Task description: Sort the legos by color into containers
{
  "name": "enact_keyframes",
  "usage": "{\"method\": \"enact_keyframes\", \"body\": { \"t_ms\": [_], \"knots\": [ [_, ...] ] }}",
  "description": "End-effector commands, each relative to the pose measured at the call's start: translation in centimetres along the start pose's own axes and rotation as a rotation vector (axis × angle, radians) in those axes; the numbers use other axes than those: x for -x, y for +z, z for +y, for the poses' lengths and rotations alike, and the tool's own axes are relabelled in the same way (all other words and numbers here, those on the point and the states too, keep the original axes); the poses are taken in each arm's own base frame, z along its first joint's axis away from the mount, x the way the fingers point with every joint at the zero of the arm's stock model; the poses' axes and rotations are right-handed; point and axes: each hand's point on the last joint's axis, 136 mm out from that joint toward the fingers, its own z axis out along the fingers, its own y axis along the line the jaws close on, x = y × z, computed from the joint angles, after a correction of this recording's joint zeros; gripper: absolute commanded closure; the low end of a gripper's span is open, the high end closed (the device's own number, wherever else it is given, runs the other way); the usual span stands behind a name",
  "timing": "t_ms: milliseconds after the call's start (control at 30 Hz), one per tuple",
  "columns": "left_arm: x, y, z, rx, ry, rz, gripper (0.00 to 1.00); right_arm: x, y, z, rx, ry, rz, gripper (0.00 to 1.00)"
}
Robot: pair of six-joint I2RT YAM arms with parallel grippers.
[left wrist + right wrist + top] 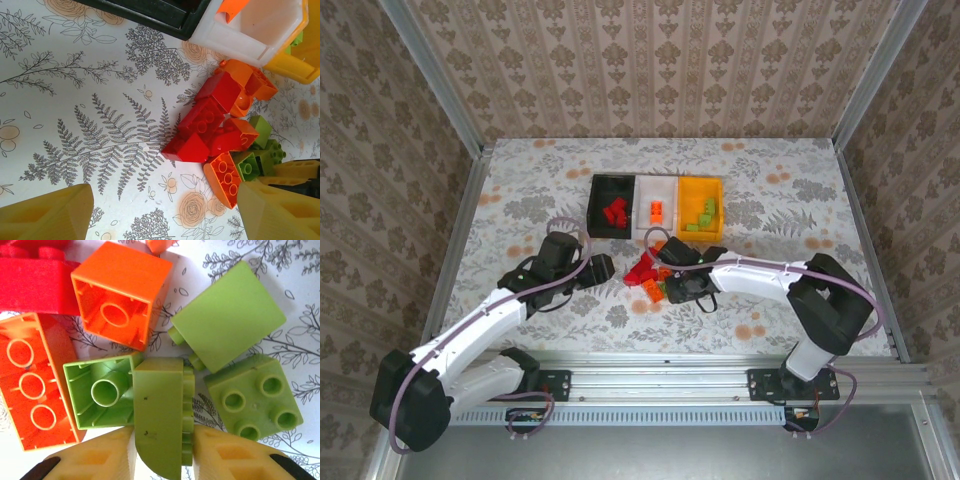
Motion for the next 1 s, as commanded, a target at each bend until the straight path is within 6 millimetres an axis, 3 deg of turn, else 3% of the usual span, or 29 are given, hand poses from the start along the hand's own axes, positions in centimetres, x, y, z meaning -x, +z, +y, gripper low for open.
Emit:
{"method": "enact_keyframes", "body": {
  "t_ms": [0, 400, 500, 667, 767, 967],
  "knots": [
    [-0.3, 0.0, 0.4, 0.019, 0.000, 0.006, 0.23, 0.4, -0.3, -0.4, -0.048, -0.023, -0.003, 0.70],
    [-0.1, 0.4, -0.2, 0.002, 0.005, 0.014, 0.23, 0.9, -5.6, -1.6, -0.089, -0.034, -0.099, 0.73],
    [0.0, 0.5, -0.7, -0.018, 0.001, 0.012, 0.23, 3.6, -7.7, -2.8, -0.115, -0.042, -0.164, 0.72],
    [-1.4, 1.7, -3.0, -0.131, -0.033, 0.060, 0.22, 11.3, -8.7, -7.5, -0.131, 0.057, -0.247, 0.72],
    [-2.9, 2.6, -4.4, -0.208, -0.054, 0.108, 0.21, 15.1, -7.6, -9.7, -0.124, 0.120, -0.245, 0.71],
    [-3.8, 1.6, -2.5, -0.155, -0.056, 0.081, 0.14, 18.8, -4.0, -12.9, -0.136, 0.181, -0.180, 0.71]
  ]
}}
